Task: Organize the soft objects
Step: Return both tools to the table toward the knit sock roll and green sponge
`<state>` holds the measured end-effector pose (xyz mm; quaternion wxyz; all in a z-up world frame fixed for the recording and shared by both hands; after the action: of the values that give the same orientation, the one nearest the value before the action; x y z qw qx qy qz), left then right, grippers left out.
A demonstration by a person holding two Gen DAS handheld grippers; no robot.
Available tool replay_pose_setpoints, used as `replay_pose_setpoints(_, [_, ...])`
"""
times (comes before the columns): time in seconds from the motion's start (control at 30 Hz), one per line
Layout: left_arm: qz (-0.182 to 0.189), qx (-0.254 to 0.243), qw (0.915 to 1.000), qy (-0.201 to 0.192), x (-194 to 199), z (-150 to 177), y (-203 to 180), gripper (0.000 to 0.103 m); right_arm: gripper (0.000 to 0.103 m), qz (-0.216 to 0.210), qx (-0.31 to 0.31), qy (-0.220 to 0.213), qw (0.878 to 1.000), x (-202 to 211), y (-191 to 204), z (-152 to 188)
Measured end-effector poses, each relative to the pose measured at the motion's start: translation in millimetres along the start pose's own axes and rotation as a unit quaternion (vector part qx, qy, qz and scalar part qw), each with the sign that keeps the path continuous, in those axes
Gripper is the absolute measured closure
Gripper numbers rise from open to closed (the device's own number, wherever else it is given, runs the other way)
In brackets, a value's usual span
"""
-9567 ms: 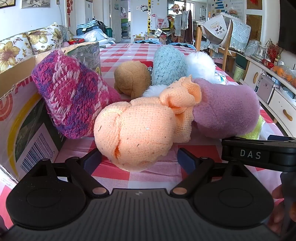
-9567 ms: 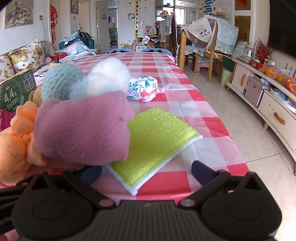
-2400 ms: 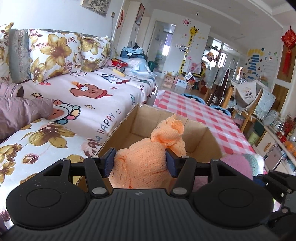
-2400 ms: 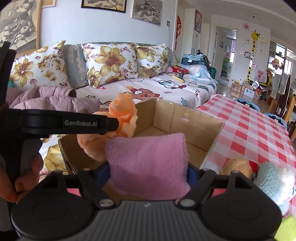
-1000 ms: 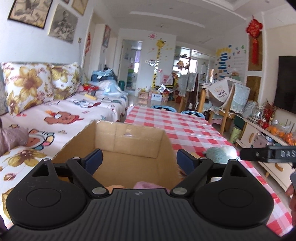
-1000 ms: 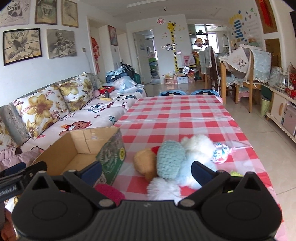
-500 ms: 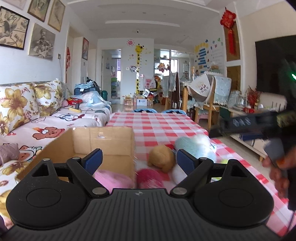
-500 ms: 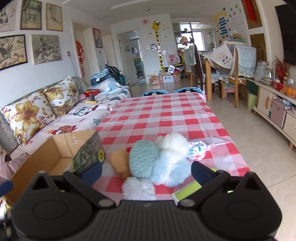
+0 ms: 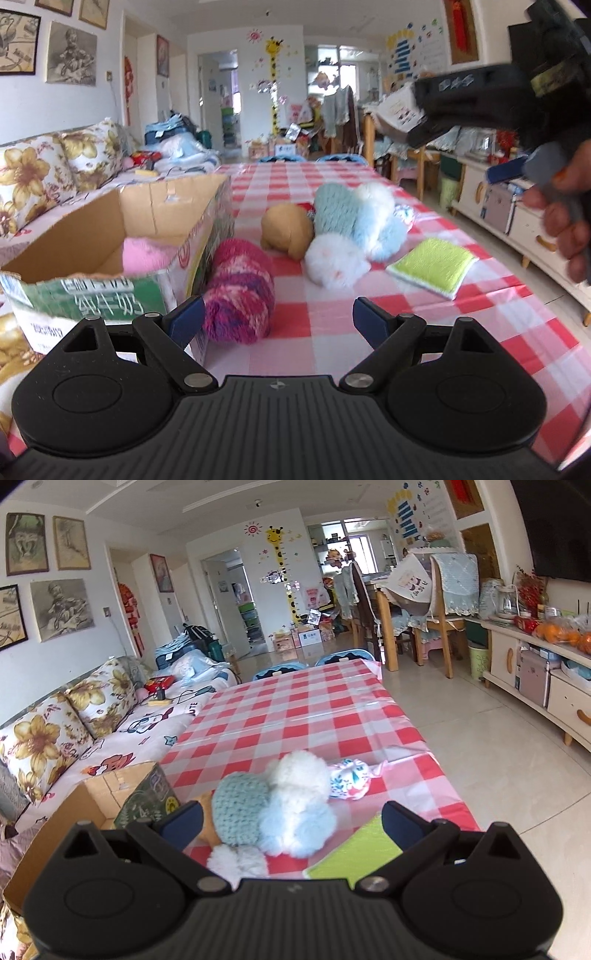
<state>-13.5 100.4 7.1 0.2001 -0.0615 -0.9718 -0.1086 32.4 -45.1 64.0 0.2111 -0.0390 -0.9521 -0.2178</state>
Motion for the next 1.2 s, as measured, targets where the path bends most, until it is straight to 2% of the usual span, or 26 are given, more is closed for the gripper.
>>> replay_pose_setpoints(0.4, [-0.019,0.007,0.9996,0.021,-18,3,-10,0.0,0.001,0.006,-0.018,0.006,1.0,-7,-22,-6])
replay_pose_setpoints(0.57, [-0.016,-0.006,0.9998,0.008,-16,7,-19,0.0,0.001,0.011,-0.023,0.011,1.0,-12,-28,-7])
replay_pose_setpoints(0.8, [0.027,-0.037,0.999,0.0,-28,2,-39,0.0,0.001,0.014,-0.022,0.015,1.0,-16,-33,-8])
replay_pose_setpoints(1.0, [0.097,-0.081,0.9919,0.017,-42,3,-64,0.0,0.001,0.024,-0.027,0.026,0.999,-24,-42,-7])
replay_pose_setpoints(1.1, [0.128,-0.073,0.9883,0.039,-45,1,-70,0.0,0.001,0.026,-0.023,0.034,0.999,-28,-43,-5])
replay_pose_setpoints(1.2, [0.132,-0.057,0.9893,0.023,-31,-2,-67,0.0,0.001,0.033,-0.005,0.044,0.998,-33,-46,-1])
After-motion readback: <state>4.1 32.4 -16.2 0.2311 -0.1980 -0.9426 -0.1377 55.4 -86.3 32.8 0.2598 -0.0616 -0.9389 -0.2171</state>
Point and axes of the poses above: each gripper's, at about its wrist camera, not at the fingertips, and x roughly against the way its jaws point, y to its left, z to its underside, the point moved 5 cm from there along -x, roughly the way its jaws point, and after that the axes turned 8 degrees about -x, right-handed, at the moved point
